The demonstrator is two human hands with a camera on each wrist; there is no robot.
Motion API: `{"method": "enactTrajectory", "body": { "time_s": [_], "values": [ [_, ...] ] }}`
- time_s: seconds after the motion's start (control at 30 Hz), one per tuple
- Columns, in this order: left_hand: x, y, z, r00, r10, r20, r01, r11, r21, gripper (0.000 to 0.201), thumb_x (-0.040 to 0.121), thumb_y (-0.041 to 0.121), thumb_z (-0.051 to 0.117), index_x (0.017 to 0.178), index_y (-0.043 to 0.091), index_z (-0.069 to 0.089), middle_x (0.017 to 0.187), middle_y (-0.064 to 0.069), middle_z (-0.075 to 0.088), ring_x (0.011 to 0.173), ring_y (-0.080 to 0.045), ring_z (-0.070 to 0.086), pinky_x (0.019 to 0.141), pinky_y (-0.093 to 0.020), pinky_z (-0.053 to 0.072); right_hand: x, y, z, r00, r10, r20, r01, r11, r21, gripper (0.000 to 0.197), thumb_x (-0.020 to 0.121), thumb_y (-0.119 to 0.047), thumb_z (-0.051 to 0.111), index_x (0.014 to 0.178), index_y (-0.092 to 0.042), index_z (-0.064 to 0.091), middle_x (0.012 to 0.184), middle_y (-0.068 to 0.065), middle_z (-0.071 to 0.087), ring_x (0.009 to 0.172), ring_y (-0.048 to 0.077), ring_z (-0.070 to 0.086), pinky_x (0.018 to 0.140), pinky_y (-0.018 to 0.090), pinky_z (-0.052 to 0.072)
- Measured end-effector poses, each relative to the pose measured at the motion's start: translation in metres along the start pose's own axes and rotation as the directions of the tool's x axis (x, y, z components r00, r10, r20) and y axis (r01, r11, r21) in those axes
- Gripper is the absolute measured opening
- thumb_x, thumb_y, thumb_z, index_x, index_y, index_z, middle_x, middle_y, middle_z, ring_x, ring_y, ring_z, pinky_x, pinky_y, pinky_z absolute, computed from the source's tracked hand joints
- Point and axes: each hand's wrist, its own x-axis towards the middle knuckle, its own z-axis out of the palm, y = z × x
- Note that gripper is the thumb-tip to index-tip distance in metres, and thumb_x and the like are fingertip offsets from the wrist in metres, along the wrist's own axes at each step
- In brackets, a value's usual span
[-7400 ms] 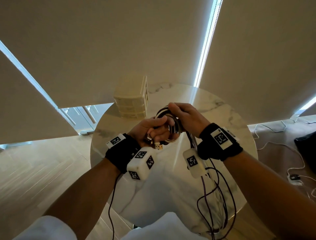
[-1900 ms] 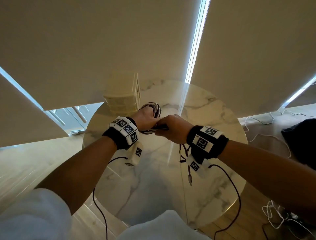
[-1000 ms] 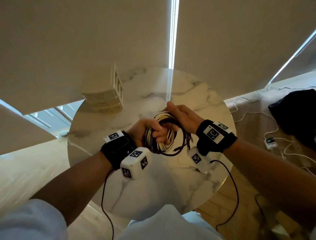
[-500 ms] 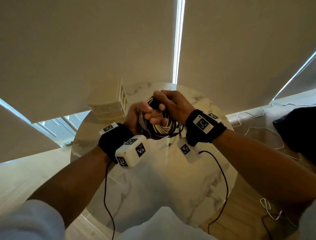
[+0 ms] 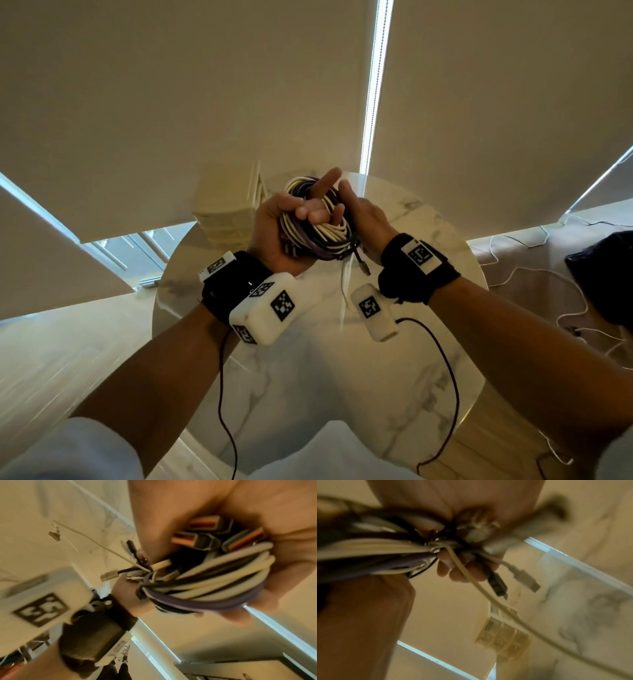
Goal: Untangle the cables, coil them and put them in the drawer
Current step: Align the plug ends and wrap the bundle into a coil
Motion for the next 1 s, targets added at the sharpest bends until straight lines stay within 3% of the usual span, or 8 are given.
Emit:
{"method": "enactTrajectory", "body": {
  "time_s": [0.1, 0.27, 0.57, 0.67, 0.73, 0.87, 0.93, 1.0],
  "values": [
    [-0.003, 0.003, -0.006, 0.997, 0.066, -0.050, -0.064, 0.997, 0.043, 0.066, 0.067, 0.006, 0.064, 0.130, -0.003, 0.048, 0.054, 0.000, 0.058, 0.059, -0.013, 0.060, 0.097, -0.029, 0.049, -0.005, 0.016, 0.018, 0.986, 0.152, 0.070, -0.168, 0.901, 0.399, 0.048, 0.099, -0.051, 0.031, 0.112, -0.018, 0.063, 0.096, 0.013, 0.070, 0.081, 0.023, 0.069, 0.070, 0.035, 0.056],
    [-0.004, 0.009, -0.010, 0.952, 0.210, -0.220, -0.147, 0.951, 0.274, 0.056, 0.075, 0.007, 0.053, 0.131, 0.006, 0.051, 0.056, 0.003, 0.057, 0.072, -0.013, 0.058, 0.094, -0.029, 0.050, -0.014, 0.017, 0.036, 0.931, 0.283, 0.232, -0.365, 0.683, 0.633, 0.048, 0.100, -0.049, 0.029, 0.103, -0.013, 0.060, 0.070, 0.008, 0.053, 0.052, 0.018, 0.047, 0.047, 0.024, 0.040],
    [-0.008, 0.022, -0.028, 0.821, 0.433, -0.371, -0.259, 0.863, 0.435, 0.037, 0.091, 0.021, 0.052, 0.126, 0.014, 0.053, 0.057, 0.004, 0.056, 0.065, -0.010, 0.059, 0.092, -0.025, 0.048, -0.022, 0.016, 0.040, 0.891, 0.344, 0.296, -0.416, 0.881, 0.227, 0.034, 0.102, -0.028, 0.035, 0.111, -0.005, 0.057, 0.060, 0.006, 0.050, 0.041, 0.012, 0.028, 0.039, 0.021, 0.023],
    [-0.010, 0.035, -0.046, 0.763, 0.457, -0.456, -0.178, 0.828, 0.532, 0.040, 0.081, 0.027, 0.069, 0.118, 0.016, 0.058, 0.061, 0.003, 0.057, 0.072, -0.013, 0.058, 0.077, -0.029, 0.049, -0.033, -0.004, 0.039, 0.871, 0.267, 0.413, -0.163, 0.949, -0.268, 0.028, 0.100, -0.023, 0.042, 0.113, -0.008, 0.062, 0.064, 0.001, 0.051, 0.049, 0.011, 0.041, 0.048, 0.025, 0.037],
    [-0.011, 0.035, -0.055, 0.745, 0.488, -0.455, -0.046, 0.717, 0.695, 0.042, 0.084, 0.028, 0.069, 0.120, 0.008, 0.058, 0.064, 0.003, 0.058, 0.071, -0.014, 0.059, 0.076, -0.033, 0.048, -0.035, -0.019, 0.036, 0.868, 0.160, 0.470, 0.122, 0.849, -0.514, 0.028, 0.098, -0.027, 0.046, 0.112, -0.011, 0.064, 0.074, -0.001, 0.057, 0.063, 0.010, 0.051, 0.062, 0.027, 0.046],
    [-0.014, 0.028, -0.050, 0.789, 0.493, -0.366, 0.165, 0.404, 0.900, 0.014, 0.089, 0.022, 0.065, 0.099, 0.013, 0.067, 0.083, -0.001, 0.068, 0.075, -0.015, 0.065, 0.075, -0.033, 0.054, -0.020, -0.048, 0.026, 0.870, -0.030, 0.492, 0.357, 0.727, -0.587, 0.020, 0.097, -0.023, 0.051, 0.100, -0.014, 0.068, 0.076, -0.009, 0.058, 0.056, -0.002, 0.052, 0.052, 0.012, 0.039],
    [-0.017, 0.028, -0.043, 0.844, 0.373, -0.385, 0.192, 0.461, 0.867, 0.024, 0.093, 0.021, 0.058, 0.073, 0.009, 0.062, 0.062, -0.005, 0.061, 0.055, -0.018, 0.058, 0.066, -0.033, 0.050, -0.006, -0.058, 0.019, 0.882, -0.091, 0.462, 0.394, 0.679, -0.619, 0.018, 0.096, -0.022, 0.053, 0.097, -0.017, 0.070, 0.087, -0.005, 0.067, 0.064, -0.002, 0.056, 0.060, 0.011, 0.042],
    [-0.017, 0.031, -0.036, 0.870, 0.204, -0.449, 0.250, 0.602, 0.759, 0.037, 0.099, 0.031, 0.047, 0.075, 0.005, 0.058, 0.052, -0.005, 0.055, 0.047, -0.018, 0.053, 0.070, -0.035, 0.050, 0.005, -0.064, 0.012, 0.890, -0.125, 0.438, 0.411, 0.637, -0.653, 0.017, 0.093, -0.025, 0.058, 0.099, -0.019, 0.072, 0.087, -0.007, 0.067, 0.071, 0.003, 0.057, 0.068, 0.019, 0.046]
  ]
}}
